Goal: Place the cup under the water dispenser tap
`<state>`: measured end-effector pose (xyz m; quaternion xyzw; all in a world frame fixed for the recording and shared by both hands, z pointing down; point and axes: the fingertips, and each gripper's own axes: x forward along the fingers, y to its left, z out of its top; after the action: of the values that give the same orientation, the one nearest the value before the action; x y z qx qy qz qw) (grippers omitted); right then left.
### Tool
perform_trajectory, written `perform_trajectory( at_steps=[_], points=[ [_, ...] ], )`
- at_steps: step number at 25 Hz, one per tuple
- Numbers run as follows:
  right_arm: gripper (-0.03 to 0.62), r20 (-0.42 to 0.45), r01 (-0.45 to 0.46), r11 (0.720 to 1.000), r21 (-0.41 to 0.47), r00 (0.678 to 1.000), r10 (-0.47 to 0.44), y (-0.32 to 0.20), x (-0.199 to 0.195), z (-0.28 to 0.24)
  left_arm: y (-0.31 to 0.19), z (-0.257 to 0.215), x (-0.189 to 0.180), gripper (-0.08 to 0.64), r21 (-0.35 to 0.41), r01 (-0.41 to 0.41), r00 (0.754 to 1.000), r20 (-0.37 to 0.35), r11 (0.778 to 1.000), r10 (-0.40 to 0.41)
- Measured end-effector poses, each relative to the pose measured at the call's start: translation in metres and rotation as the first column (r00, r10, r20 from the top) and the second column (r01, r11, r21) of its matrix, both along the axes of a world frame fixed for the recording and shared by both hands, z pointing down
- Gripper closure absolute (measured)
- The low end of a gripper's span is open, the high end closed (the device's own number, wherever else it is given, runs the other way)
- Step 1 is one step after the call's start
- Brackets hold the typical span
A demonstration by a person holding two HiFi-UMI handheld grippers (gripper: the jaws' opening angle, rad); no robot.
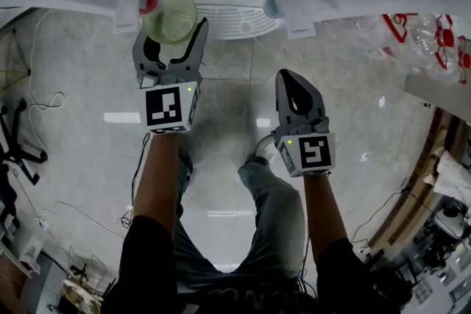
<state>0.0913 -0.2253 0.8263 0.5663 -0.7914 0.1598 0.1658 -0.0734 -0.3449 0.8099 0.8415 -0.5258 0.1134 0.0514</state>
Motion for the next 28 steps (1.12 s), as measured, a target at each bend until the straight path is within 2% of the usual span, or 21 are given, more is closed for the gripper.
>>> perform_trajectory(
  at_steps=[9, 13, 19, 28],
  points=[
    [0.577, -0.01, 0.003, 1.0, -0.027, 1.0, -0.004, 0.004, 0.002, 0.008, -0.006, 0.006, 0.01, 0.222, -0.021, -0.032, 0.999, 0.031, 0.999, 0.033],
    [0.577, -0.004, 0.004, 1.0, -0.031, 1.0, -0.004, 0.005, 0.0, 0.009, -0.007, 0.008, 0.007, 0.219, -0.03, -0.032, 0.999, 0.017, 0.999, 0.033],
    [0.577, 0.0, 0.005, 1.0, -0.023, 1.0, -0.005, 0.005, 0.002, 0.004, -0.003, 0.005, 0.011, 0.208, -0.022, -0.052, 0.998, 0.033, 0.998, 0.052],
    [0.577, -0.007, -0.005, 1.0, -0.028, 1.0, 0.005, 0.01, 0.007, 0.002, 0.008, 0.005, 0.004, 0.179, -0.013, -0.028, 0.999, 0.033, 1.0, 0.029]
  ],
)
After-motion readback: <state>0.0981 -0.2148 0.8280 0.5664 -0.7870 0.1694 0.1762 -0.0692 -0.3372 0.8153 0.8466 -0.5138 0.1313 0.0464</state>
